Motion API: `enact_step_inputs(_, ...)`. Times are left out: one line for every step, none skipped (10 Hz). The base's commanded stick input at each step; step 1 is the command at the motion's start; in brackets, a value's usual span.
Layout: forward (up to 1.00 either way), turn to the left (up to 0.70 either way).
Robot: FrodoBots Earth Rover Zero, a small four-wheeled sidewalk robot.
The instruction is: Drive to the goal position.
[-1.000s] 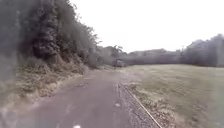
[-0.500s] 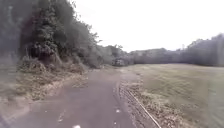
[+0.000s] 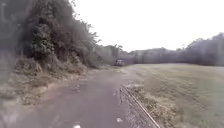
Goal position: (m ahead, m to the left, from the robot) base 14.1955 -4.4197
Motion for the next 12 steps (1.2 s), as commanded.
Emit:
enact_step_inputs(0.45, 0.27)
enact_step_inputs(0.45, 0.27)
enact_step_inputs(0.45, 0.27)
enact_step_inputs(0.45, 0.27)
enact_step_inputs(0.45, 0.0)
enact_step_inputs(0.45, 0.0)
enact_step_inputs(0.45, 0.0)
enact_step_inputs(0.45, 0.0)
enact_step_inputs(0.45, 0.0)
enact_step_inputs(0.45, 0.0)
enact_step_inputs(0.45, 0.0)
enact_step_inputs(0.45, 0.0)
